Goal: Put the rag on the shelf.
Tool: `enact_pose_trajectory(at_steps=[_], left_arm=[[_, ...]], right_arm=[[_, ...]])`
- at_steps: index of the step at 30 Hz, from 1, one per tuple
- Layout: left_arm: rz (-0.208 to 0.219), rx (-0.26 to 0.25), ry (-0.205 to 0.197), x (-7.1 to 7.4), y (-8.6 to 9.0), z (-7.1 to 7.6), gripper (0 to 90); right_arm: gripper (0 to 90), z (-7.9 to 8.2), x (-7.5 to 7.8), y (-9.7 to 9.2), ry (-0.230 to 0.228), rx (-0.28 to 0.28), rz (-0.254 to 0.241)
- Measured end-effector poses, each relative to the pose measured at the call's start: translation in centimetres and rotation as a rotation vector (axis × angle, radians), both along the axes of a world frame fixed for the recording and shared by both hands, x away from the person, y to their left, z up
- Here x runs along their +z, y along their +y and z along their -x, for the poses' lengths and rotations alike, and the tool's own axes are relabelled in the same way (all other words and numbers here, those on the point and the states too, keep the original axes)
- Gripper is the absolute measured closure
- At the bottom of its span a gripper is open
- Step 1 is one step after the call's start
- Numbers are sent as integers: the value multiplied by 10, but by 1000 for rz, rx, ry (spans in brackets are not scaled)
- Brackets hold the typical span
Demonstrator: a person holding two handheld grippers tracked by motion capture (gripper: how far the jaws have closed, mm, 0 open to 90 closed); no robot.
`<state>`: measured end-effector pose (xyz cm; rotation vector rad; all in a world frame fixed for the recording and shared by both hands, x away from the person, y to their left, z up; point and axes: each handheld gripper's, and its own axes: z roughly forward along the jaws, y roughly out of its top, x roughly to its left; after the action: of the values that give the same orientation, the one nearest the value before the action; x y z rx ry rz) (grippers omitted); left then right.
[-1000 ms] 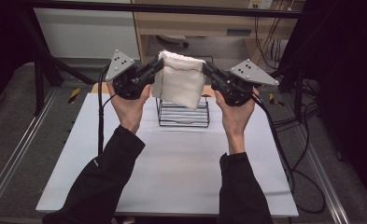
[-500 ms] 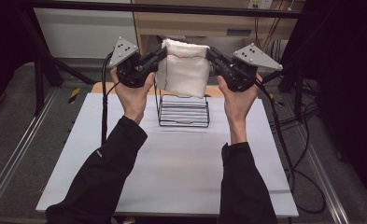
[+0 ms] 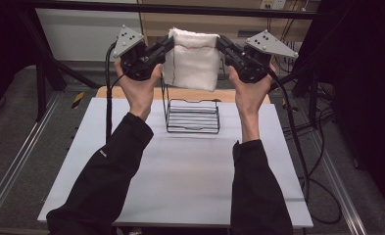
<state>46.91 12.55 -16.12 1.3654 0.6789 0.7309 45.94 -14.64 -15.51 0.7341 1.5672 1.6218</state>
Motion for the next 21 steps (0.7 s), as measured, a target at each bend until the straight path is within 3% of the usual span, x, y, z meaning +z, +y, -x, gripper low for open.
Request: enact_pose_trajectory(at_steps=[9, 21], left_arm=[[-5, 18, -16, 10, 0, -11, 840], [-16, 30, 17, -7, -1, -40, 840]], right_arm=[[854, -16, 10, 3, -3, -7, 2], [854, -52, -2, 5, 36, -20, 34]])
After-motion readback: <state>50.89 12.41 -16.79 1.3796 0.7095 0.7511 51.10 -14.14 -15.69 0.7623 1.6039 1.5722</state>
